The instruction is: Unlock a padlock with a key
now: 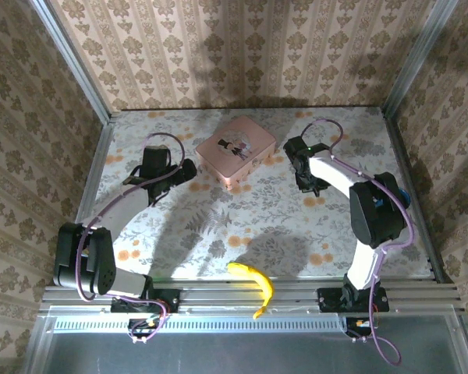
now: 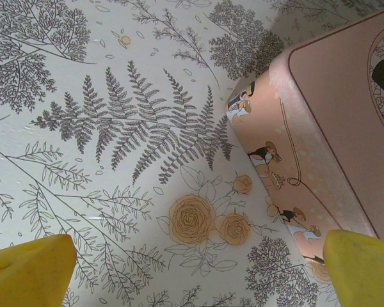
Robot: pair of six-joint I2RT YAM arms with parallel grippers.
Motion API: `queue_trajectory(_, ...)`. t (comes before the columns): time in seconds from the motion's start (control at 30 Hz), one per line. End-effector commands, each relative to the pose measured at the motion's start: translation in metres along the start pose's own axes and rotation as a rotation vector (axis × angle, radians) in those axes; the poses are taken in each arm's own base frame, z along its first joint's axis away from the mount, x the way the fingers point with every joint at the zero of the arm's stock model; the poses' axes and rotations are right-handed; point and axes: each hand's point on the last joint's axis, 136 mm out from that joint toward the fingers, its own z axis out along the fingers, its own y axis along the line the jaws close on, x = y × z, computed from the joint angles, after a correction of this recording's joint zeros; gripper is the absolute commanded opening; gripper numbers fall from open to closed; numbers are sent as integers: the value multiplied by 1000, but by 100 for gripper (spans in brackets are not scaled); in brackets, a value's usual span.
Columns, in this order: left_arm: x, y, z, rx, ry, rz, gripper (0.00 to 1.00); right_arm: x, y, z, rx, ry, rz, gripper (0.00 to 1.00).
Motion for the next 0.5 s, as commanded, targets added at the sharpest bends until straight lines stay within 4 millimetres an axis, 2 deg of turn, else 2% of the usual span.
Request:
queue_trajectory(0.0,0,1,-2,10,3,-19,100,1,-6,8,72,35,-68,0)
queue_trajectory(0.2,0,1,-1,13,5,-28,100,6,6,26,57,74,-84,0)
queue_trajectory(0.47,2,1,2,14,10,-34,100,13,35,37,-73,100,-44,2)
